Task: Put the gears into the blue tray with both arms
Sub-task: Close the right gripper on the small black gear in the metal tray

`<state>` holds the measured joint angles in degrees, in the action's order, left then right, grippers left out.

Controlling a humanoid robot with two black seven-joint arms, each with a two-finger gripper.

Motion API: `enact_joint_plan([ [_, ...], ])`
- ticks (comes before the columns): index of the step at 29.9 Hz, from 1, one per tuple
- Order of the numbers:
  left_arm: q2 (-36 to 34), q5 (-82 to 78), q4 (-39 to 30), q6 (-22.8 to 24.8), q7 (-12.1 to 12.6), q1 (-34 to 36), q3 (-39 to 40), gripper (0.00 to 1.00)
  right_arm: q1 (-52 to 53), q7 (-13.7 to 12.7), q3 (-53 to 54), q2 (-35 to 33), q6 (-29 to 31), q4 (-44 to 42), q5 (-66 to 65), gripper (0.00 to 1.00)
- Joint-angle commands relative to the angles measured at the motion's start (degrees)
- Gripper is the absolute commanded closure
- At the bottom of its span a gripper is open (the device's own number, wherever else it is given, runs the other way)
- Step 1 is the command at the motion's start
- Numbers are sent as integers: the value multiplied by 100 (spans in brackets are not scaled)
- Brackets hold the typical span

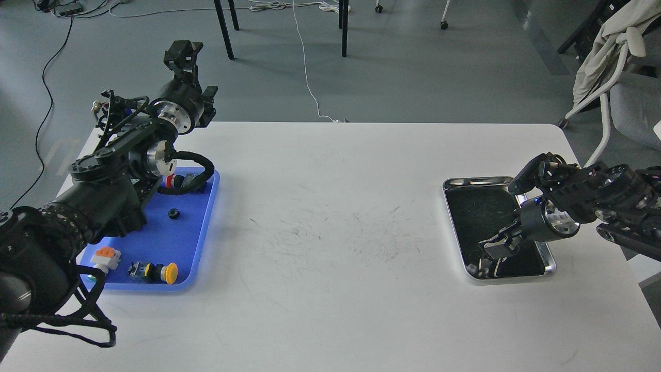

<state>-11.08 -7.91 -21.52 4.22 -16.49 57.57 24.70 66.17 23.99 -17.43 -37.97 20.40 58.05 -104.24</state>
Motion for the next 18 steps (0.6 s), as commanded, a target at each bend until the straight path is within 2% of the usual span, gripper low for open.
enact_joint_plan([
  [1, 9, 0, 25, 8, -4, 0, -1, 3, 19, 18, -59, 0, -1, -110, 0, 20],
  [18, -8, 0, 34, 8, -47, 0, -1, 3, -43, 35, -68, 343, -10, -462, 0, 31],
])
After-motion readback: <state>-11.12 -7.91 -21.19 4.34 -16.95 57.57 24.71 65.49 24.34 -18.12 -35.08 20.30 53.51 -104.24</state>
